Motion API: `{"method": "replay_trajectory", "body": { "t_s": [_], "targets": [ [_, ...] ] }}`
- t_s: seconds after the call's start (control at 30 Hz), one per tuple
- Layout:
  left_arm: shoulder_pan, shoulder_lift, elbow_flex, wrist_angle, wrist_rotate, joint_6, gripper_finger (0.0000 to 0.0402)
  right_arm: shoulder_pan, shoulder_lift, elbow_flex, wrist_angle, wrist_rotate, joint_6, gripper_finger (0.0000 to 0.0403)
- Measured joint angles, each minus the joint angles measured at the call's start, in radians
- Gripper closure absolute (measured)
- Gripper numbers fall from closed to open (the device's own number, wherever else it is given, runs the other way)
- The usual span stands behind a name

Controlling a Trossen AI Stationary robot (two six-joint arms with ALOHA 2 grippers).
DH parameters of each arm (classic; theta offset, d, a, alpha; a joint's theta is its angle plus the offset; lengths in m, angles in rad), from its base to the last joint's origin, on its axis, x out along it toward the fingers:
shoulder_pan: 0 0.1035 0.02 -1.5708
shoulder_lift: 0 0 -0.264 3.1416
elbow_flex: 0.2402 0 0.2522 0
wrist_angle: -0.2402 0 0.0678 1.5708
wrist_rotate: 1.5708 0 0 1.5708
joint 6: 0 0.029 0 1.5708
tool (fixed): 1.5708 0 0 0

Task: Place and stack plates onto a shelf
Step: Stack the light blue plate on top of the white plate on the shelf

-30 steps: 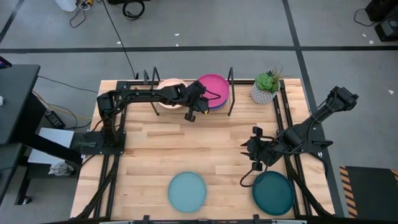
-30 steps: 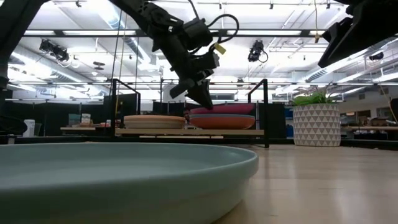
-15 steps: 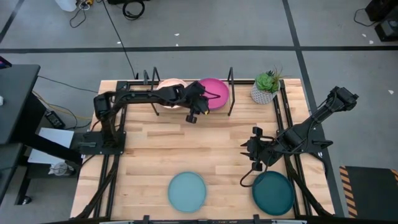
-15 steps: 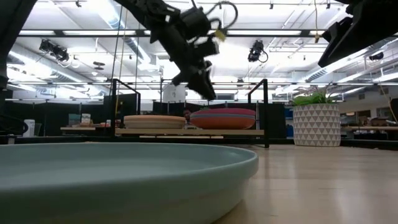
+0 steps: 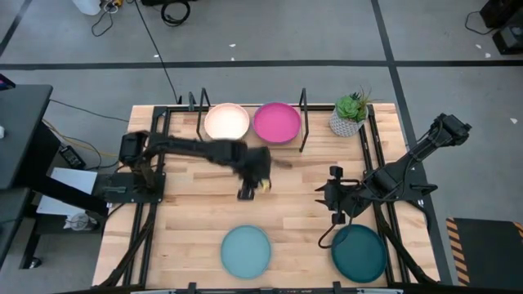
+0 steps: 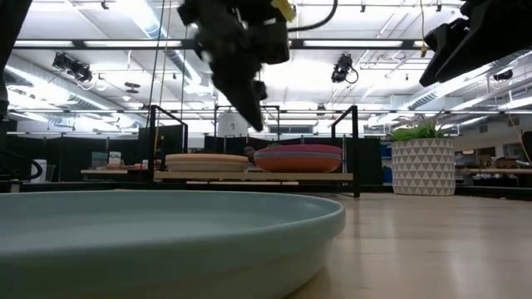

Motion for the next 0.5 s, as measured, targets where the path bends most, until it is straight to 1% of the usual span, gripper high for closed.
{"method": "replay_trajectory", "body": {
  "t_s": [0.17, 0.3, 0.37, 0.5],
  "targets": [
    [-0.145, 0.009, -0.008, -0.040, -0.009, -0.206, 0.0292, -0.023, 0.000, 0.000, 0.012, -0.002, -0.055, 0.0248],
    [-0.236, 0.021, -0.008, -0.040, -0.106, -0.362, 0.0292, -0.037, 0.000, 0.000, 0.023, -0.010, -0.097, 0.0248],
    [-0.271, 0.035, -0.009, -0.054, -0.127, -0.424, 0.0290, -0.042, 0.000, 0.000, 0.041, -0.016, -0.121, 0.0248],
    [-0.326, 0.068, -0.009, -0.044, -0.131, -0.533, 0.0267, -0.056, 0.001, 0.000, 0.073, -0.043, -0.171, 0.0248]
  ]
}}
